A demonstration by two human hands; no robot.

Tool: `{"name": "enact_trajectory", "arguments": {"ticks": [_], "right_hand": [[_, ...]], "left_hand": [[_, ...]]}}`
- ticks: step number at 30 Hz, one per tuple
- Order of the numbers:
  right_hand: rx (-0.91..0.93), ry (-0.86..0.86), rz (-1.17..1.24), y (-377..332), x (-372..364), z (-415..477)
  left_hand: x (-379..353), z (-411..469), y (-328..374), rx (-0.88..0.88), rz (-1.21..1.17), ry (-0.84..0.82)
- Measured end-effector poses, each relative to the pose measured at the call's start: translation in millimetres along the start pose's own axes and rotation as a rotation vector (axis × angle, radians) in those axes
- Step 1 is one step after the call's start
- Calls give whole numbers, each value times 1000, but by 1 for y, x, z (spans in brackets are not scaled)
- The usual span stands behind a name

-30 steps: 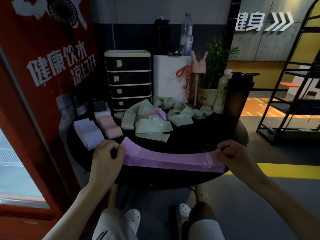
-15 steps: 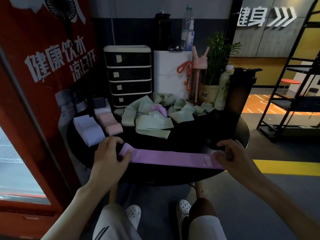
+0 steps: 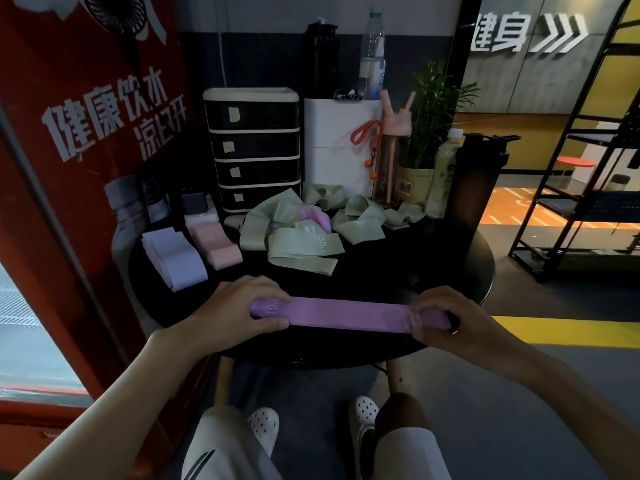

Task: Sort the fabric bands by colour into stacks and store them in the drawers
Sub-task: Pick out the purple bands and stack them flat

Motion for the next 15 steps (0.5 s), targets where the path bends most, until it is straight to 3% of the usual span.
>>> {"name": "enact_trajectory", "arguments": {"ticks": [7,15], "right_hand": [[-11,-28,-6,-1,0,-1],[-89,-43,16,-8,8,21]], "left_hand": [[3,3,4,15,45,-32],[-1,53,44,-17,173,245]]}}
Point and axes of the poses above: each hand's wrist, its own z-axis towards the middle knuckle, its own x-axis out of the back of the hand, y = z × x, the point moved 2 cm from there along z, towards the middle knuckle, and after that the axes turned 12 degrees about -x, right-handed, at the moved point
